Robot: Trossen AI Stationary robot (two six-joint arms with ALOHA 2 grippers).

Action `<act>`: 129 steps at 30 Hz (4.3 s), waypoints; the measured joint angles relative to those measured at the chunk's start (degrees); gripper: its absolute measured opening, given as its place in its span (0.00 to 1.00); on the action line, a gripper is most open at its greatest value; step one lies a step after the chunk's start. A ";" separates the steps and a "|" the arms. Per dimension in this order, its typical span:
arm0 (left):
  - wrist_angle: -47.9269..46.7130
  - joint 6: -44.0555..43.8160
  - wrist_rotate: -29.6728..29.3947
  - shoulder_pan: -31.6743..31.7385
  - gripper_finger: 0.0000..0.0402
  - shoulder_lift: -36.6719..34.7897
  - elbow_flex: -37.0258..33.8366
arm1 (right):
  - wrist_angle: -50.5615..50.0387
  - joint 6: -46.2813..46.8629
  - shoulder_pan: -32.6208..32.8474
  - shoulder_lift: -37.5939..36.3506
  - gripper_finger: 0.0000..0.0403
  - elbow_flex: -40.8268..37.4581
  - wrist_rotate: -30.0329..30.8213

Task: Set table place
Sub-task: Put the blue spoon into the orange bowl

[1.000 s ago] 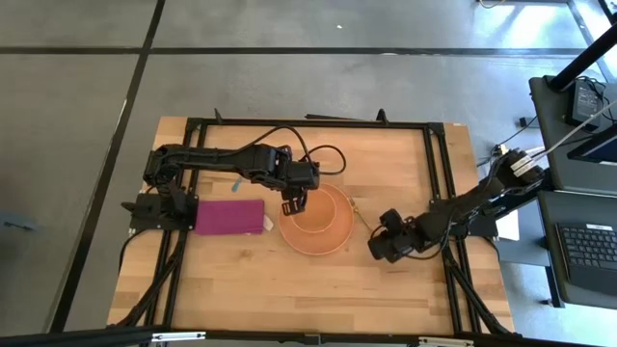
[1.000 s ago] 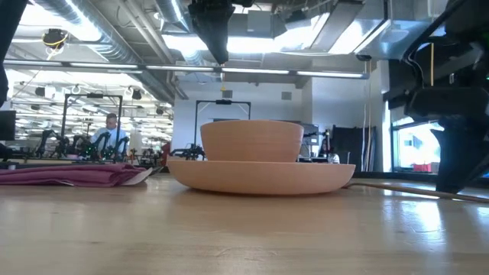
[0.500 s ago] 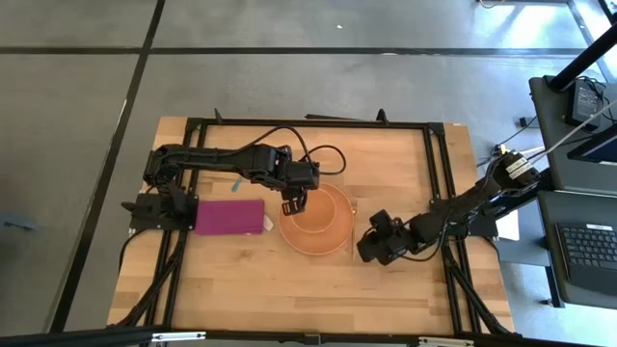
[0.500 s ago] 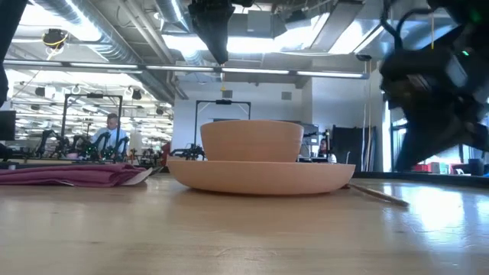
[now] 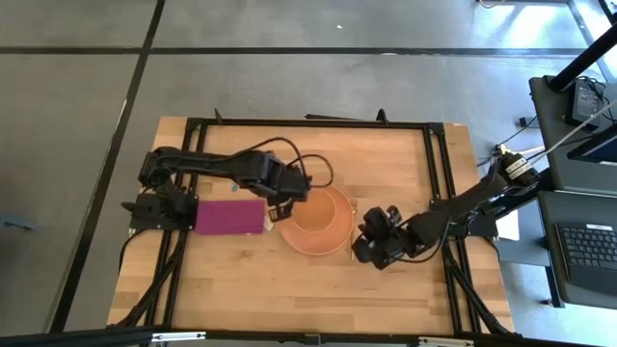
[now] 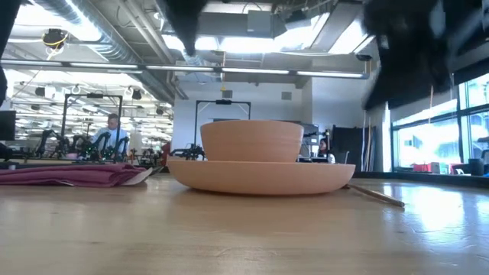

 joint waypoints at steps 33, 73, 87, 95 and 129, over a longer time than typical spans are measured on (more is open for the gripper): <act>21.53 -37.86 -1.19 -2.84 0.31 -50.43 -59.40 | -5.55 -18.81 10.65 -2.59 0.02 13.71 16.86; 68.44 -1.93 4.45 36.16 0.31 -27.90 -77.71 | -5.83 -26.29 3.49 -3.11 0.02 13.65 16.78; 71.24 -3.53 4.41 35.79 0.31 -22.56 -77.51 | -5.85 -25.92 3.55 -3.11 0.02 13.65 16.30; 71.48 -3.57 4.39 34.48 0.07 -22.50 -77.54 | -5.84 -25.92 3.69 -3.11 0.02 13.65 16.28; -0.12 -12.02 7.77 -2.39 0.00 -8.29 -14.96 | -6.16 -25.37 3.69 -4.94 0.02 13.65 19.89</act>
